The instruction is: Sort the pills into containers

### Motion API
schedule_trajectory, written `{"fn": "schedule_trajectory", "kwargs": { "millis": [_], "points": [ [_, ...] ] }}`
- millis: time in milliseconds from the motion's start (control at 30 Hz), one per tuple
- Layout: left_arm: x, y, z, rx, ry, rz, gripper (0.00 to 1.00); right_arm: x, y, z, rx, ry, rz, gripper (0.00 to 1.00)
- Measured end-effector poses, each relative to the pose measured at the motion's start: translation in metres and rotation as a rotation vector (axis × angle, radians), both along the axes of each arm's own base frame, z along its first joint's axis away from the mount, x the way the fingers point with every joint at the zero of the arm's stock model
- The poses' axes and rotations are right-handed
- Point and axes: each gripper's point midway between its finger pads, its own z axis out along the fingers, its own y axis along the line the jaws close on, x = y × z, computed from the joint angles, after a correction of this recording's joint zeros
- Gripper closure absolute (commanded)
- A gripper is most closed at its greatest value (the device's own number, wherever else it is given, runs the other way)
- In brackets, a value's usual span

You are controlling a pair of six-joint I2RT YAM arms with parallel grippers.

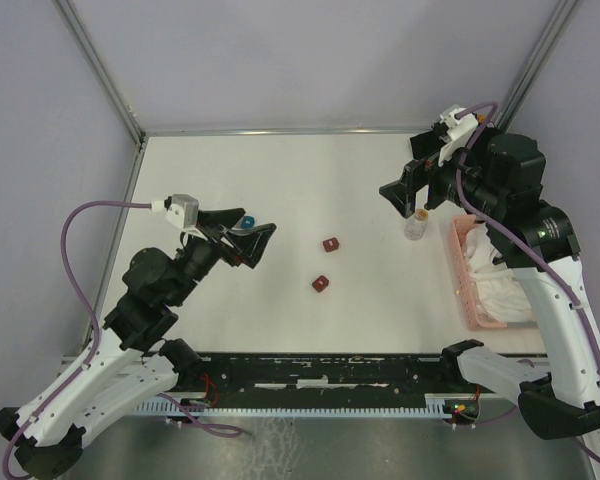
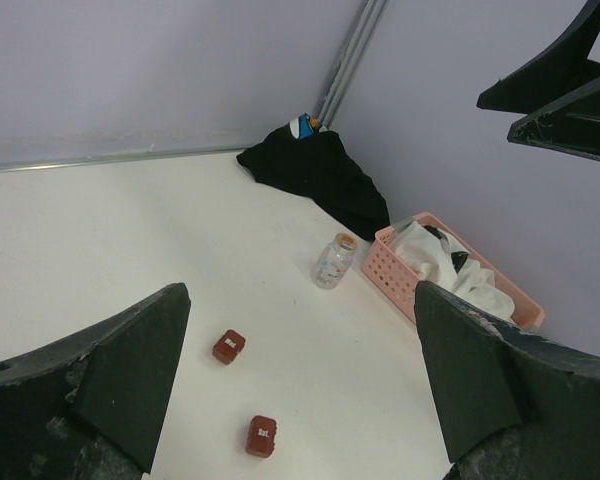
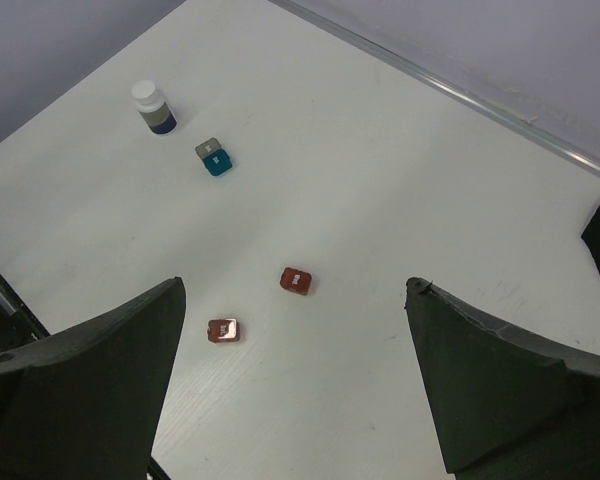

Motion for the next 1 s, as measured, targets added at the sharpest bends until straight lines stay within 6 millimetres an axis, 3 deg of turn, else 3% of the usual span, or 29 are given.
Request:
{"fn": "schedule_trajectory", "kwargs": {
  "millis": [1000],
  "points": [
    [0.008, 0.006, 0.006, 0.009, -0.028, 0.053, 0.01, -0.004, -0.012, 0.03, -0.003, -0.063, -0.055, 0.01]
  ]
}}
